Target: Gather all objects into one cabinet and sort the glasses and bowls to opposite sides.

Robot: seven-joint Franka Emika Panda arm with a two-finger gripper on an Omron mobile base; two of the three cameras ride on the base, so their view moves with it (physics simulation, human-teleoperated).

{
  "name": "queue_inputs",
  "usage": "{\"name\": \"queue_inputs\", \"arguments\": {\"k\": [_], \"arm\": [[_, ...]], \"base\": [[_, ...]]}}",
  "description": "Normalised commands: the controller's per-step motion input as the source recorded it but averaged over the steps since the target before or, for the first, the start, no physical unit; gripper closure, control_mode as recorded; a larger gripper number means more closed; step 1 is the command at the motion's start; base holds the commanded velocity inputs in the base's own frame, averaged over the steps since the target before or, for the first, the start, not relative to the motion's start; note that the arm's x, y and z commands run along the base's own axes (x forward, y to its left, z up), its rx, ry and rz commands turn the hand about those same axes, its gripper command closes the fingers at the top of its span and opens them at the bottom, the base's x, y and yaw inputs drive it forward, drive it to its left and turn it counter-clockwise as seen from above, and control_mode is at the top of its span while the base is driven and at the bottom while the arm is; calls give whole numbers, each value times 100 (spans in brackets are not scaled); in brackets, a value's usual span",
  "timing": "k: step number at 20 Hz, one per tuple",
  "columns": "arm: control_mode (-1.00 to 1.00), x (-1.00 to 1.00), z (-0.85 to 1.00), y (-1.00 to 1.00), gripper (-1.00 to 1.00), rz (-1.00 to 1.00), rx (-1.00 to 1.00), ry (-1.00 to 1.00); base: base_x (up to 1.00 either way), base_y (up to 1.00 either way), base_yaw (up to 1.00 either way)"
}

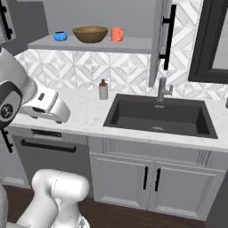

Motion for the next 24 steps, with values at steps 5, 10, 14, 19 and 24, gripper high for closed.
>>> {"name": "queue_inputs", "arguments": {"k": [5, 10, 14, 19, 24], "arm": [[100, 0, 0, 0, -100, 0, 0, 0], [100, 0, 0, 0, -100, 0, 0, 0], [100, 0, 0, 0, -100, 0, 0, 0], [100, 0, 0, 0, -100, 0, 0, 0], [100, 0, 0, 0, -100, 0, 0, 0]], "base": [[-55, 0, 19], [-16, 0, 55], [-7, 0, 71], [-4, 0, 75], [-6, 1, 77]]}}
